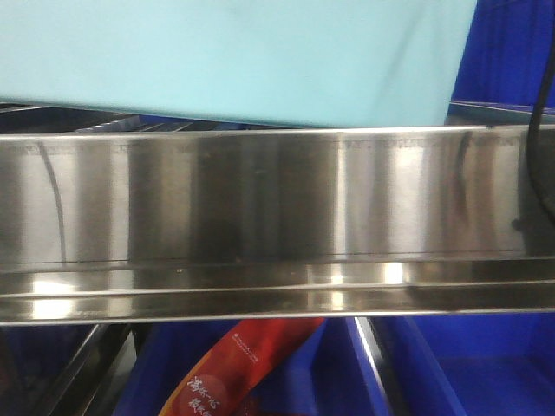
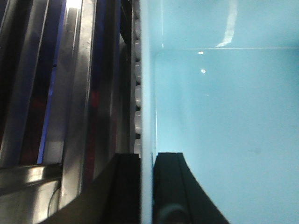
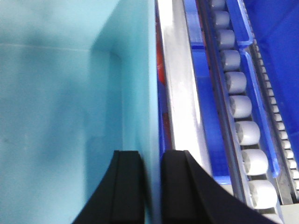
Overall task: Move two blue bins to right shelf middle
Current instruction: 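Lower and push the light blue bin onto the shelf with both grippers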
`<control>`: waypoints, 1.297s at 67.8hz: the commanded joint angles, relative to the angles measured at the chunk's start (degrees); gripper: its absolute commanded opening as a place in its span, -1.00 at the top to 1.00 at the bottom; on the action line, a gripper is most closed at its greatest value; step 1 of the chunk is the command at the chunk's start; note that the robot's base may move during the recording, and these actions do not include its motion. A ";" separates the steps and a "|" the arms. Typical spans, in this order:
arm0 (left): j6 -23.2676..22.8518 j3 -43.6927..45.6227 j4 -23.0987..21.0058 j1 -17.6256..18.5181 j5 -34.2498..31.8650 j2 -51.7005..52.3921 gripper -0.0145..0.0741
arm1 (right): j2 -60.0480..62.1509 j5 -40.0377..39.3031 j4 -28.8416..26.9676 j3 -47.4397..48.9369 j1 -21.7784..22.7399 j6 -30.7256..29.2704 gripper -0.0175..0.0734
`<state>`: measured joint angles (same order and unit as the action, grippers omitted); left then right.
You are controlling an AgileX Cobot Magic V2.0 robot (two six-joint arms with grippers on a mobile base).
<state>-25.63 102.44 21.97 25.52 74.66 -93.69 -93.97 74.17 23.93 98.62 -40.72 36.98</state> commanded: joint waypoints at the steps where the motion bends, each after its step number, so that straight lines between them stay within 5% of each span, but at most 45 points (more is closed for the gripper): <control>1: -0.82 0.96 -3.61 0.84 -4.69 0.76 0.89 | -0.04 -4.20 -0.72 0.51 -0.49 0.02 0.97; 10: -2.48 0.96 -3.58 0.36 -4.69 0.76 0.56 | -0.04 -5.52 -0.72 0.51 -0.49 0.02 0.89; 22: -2.51 0.96 -3.08 0.36 -4.69 0.76 -0.01 | -0.04 -6.12 -0.72 0.51 -0.49 0.02 0.36; 37: -2.51 0.96 -1.76 0.36 -4.69 0.76 -0.22 | -0.04 -5.18 0.42 0.64 -0.49 0.02 -0.09; 72: -2.60 1.28 -1.60 0.36 -4.69 3.03 -0.17 | 4.20 -4.36 1.39 0.86 -0.49 0.02 -0.15; 79: -2.60 1.28 -2.51 0.36 -4.69 4.43 0.08 | 6.19 -4.27 1.12 0.86 -0.49 -0.67 0.03; 88: -2.60 1.28 -6.21 0.36 -4.69 6.15 0.65 | 8.84 -4.27 0.18 0.86 -0.49 -0.67 0.57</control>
<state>-27.95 103.26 18.09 25.57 70.40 -89.20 -87.14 70.05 23.82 98.87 -41.18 36.91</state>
